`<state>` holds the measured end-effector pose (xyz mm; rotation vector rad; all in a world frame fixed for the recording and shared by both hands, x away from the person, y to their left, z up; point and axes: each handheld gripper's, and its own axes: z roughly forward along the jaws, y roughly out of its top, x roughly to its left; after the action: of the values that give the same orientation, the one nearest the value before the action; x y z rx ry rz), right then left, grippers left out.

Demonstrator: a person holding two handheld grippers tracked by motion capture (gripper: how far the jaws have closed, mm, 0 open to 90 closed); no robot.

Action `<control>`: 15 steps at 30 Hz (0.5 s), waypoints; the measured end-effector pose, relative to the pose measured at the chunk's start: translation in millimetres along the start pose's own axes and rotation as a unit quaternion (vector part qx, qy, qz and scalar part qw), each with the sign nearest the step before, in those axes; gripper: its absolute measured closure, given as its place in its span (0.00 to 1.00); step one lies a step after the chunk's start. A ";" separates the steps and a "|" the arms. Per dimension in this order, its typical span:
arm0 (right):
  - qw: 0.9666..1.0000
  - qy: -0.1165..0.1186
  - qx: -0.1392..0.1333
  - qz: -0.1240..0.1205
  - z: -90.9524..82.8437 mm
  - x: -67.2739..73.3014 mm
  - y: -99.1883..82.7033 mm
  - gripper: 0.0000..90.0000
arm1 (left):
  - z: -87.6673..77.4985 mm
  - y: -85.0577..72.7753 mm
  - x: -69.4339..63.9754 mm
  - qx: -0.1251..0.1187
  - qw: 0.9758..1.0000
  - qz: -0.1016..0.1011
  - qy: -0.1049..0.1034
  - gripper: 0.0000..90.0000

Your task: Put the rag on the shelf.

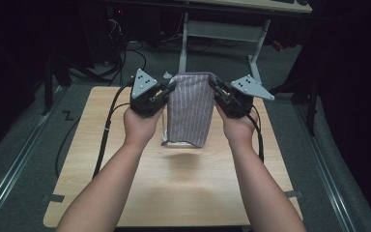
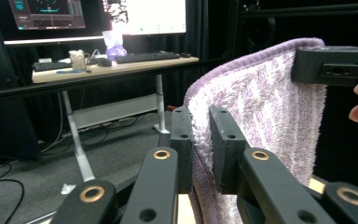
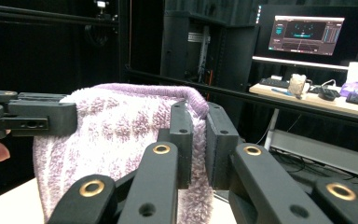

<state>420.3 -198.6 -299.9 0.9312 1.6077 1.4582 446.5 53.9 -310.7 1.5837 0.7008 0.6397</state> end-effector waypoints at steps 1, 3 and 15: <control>1.000 -0.002 0.000 0.000 2.7 -1.2 -0.3 0.93 | 4.0 -0.5 3.4 0.003 1.000 0.000 0.000 0.90; 1.000 -0.004 0.005 -0.004 12.4 -5.8 -1.5 0.93 | 10.1 -1.4 7.1 0.005 1.000 -0.001 0.002 0.90; 1.000 0.008 0.026 0.005 56.7 -19.8 -15.6 0.93 | 38.7 -2.9 40.5 0.042 0.999 -0.013 0.027 0.89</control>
<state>479.5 -192.5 -317.5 0.9599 1.6609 1.4400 501.9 59.0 -317.7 1.6363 0.7950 0.6425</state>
